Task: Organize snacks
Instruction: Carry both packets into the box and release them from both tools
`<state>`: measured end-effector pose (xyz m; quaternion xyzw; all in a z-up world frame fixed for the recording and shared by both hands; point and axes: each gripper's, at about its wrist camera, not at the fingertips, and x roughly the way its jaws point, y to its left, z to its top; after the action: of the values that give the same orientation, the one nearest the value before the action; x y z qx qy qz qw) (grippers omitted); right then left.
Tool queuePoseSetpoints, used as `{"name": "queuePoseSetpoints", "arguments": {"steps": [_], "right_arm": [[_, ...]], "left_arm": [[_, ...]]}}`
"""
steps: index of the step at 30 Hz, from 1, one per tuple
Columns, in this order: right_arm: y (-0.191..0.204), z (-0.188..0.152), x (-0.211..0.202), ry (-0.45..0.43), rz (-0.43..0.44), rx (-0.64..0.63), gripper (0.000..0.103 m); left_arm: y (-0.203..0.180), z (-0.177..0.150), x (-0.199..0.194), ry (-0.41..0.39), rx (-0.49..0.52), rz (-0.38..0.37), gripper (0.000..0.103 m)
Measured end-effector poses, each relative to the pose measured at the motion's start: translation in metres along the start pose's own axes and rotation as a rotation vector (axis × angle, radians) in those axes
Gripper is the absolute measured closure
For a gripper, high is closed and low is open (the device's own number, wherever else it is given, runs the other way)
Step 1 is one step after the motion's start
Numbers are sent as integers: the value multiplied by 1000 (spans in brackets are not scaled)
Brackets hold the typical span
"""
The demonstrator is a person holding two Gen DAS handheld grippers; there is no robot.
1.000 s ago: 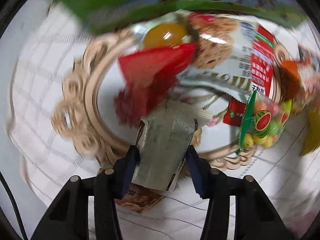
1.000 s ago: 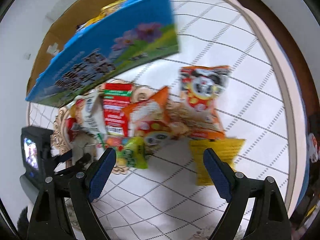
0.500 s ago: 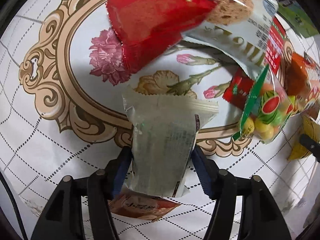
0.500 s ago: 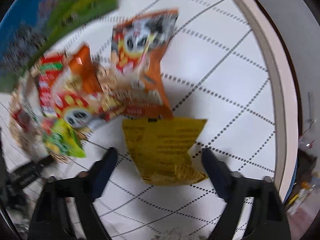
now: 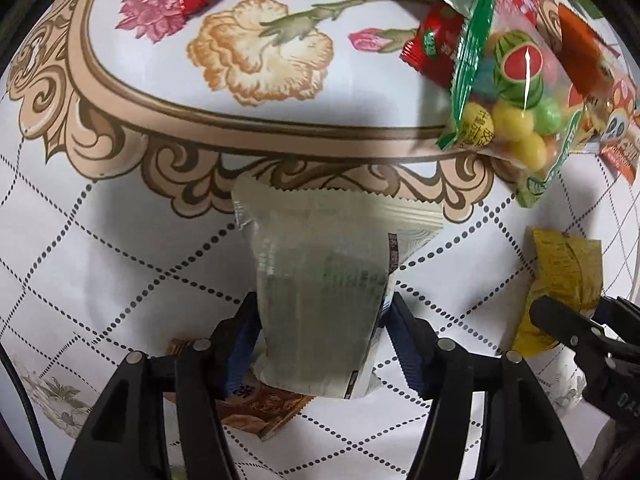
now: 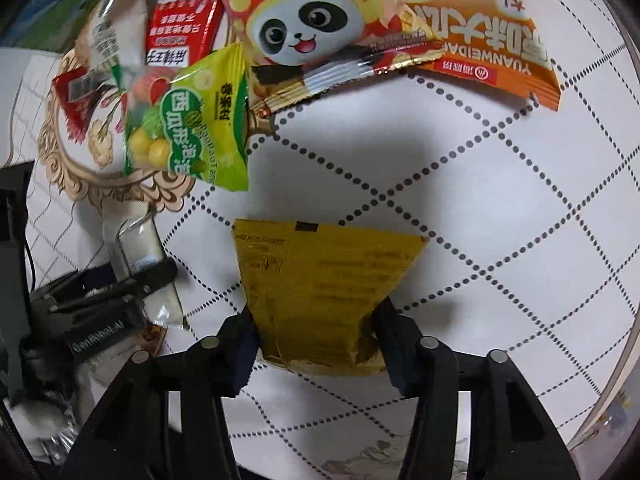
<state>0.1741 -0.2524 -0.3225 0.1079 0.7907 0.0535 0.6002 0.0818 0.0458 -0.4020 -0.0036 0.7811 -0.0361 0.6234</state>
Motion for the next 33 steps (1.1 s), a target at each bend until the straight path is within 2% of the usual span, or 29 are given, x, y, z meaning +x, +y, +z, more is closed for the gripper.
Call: {"name": "queuePoseSetpoints", "arguments": {"steps": [2, 4, 7, 8, 9, 12, 18, 19, 21, 25, 27, 28, 30, 33], "right_arm": [[2, 0, 3, 0, 4, 14, 30], [3, -2, 1, -12, -13, 17, 30], [11, -12, 5, -32, -58, 18, 30], [19, -19, 8, -39, -77, 20, 39], [21, -22, 8, -55, -95, 15, 49], [35, -36, 8, -93, -111, -1, 54], [51, -56, -39, -157, 9, -15, 55], [58, -59, -64, -194, 61, -25, 55], [65, -57, -93, -244, 102, -37, 55], [77, -42, -153, -346, 164, -58, 55], [83, -24, -184, -403, 182, -73, 55], [73, -15, -202, -418, 185, -80, 55], [76, 11, -231, -469, 176, -88, 55], [79, 57, -258, -529, 136, -96, 55]], "left_arm": [[-14, 2, 5, 3, 1, 4, 43], [-14, 2, 5, 0, -1, 8, 43], [-30, 34, -21, -31, 9, 33, 46], [-50, 46, -24, -44, 20, 47, 47], [-53, 44, -28, -58, 27, 61, 47], [-61, 41, -46, -95, 41, 45, 47], [-71, 40, -119, -205, 48, -64, 47], [-73, 42, -134, -226, 48, -88, 47], [-78, 47, -163, -273, 42, -132, 47], [-81, 78, -221, -350, 43, -203, 47], [-73, 93, -248, -382, 39, -222, 47], [-68, 103, -262, -397, 36, -228, 47], [-59, 121, -286, -418, 28, -229, 47], [-56, 158, -309, -447, 27, -186, 47]]}}
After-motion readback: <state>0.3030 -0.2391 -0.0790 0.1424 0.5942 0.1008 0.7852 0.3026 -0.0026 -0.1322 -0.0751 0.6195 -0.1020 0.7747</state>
